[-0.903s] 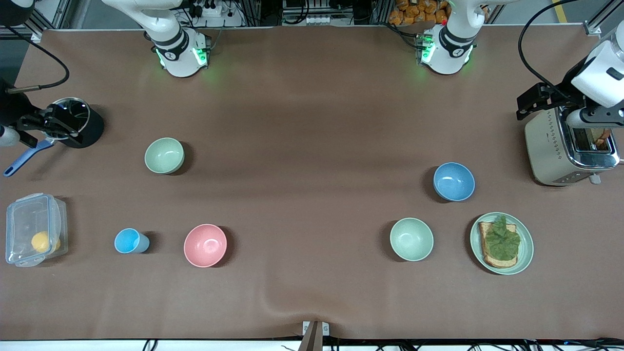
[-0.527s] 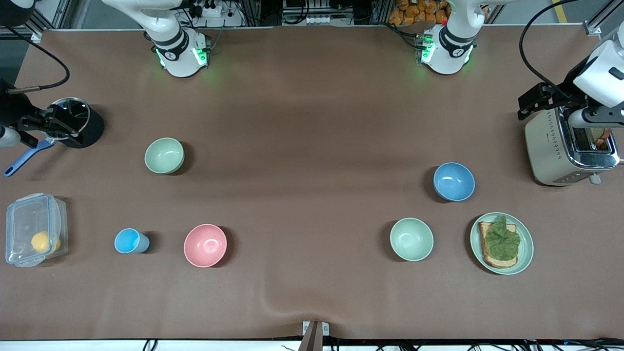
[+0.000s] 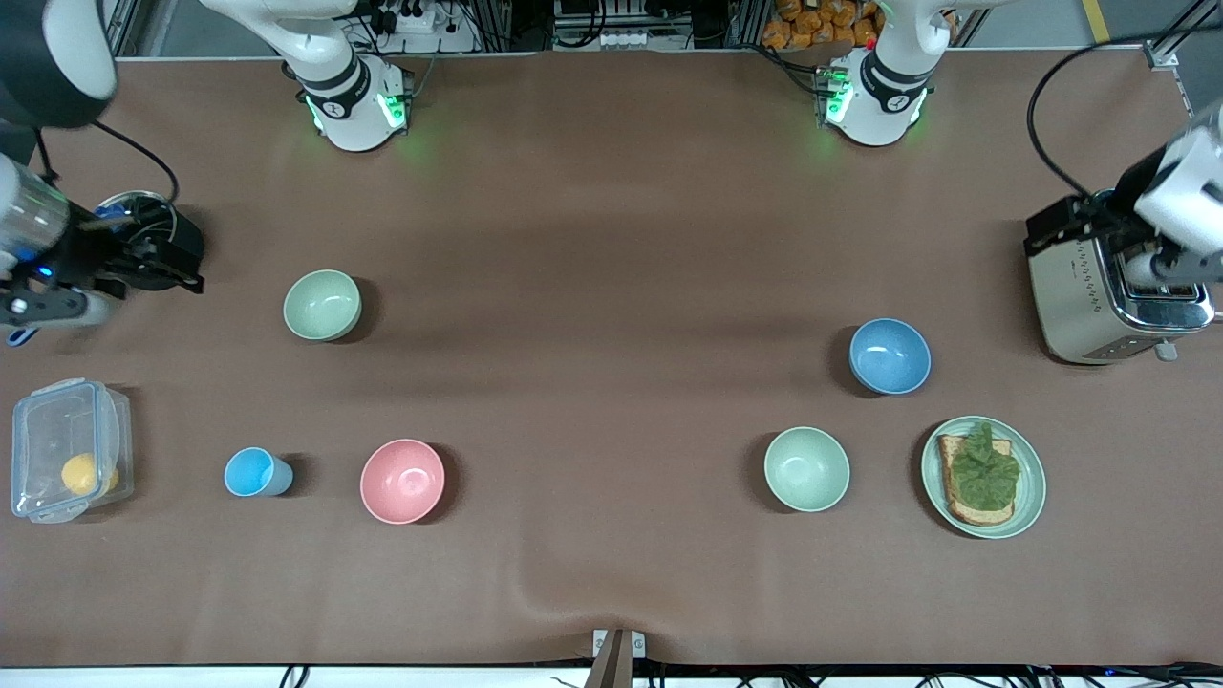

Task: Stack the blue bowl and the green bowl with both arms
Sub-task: 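Move the right gripper to the green bowl while the left gripper reaches the blue bowl, then grasp the green bowl with the right gripper while the left gripper grasps the blue bowl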

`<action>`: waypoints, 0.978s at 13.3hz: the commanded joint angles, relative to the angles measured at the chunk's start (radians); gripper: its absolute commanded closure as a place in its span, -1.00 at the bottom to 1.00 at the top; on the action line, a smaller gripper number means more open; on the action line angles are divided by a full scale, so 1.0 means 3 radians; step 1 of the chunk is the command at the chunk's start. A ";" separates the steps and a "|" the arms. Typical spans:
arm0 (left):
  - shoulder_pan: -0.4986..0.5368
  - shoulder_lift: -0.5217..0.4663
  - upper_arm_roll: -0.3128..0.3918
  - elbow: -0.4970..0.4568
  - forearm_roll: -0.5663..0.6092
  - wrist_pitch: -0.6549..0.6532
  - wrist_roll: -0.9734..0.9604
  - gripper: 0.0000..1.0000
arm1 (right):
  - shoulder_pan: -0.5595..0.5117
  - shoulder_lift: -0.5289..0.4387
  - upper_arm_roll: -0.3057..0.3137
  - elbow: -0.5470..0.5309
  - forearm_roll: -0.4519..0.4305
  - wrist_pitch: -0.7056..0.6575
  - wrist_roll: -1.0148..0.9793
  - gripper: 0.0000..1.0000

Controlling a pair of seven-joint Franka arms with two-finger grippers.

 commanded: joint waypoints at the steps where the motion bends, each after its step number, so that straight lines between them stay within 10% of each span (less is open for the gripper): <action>1: 0.0066 0.0234 -0.0003 -0.0157 -0.0007 0.0296 0.0085 -1.00 | -0.0089 -0.0091 0.0053 -0.0509 0.0069 0.0374 -0.0032 -1.00; 6: 0.0122 0.0286 -0.0008 -0.1016 -0.0007 0.1416 0.0024 -1.00 | -0.0216 -0.0091 0.0038 -0.1517 0.0079 0.1448 -0.0594 -1.00; 13: 0.0245 0.0889 -0.0013 -0.1079 0.0023 0.1842 0.0013 -1.00 | -0.0318 0.0245 0.0033 -0.2300 0.0095 0.2695 -0.0936 -0.60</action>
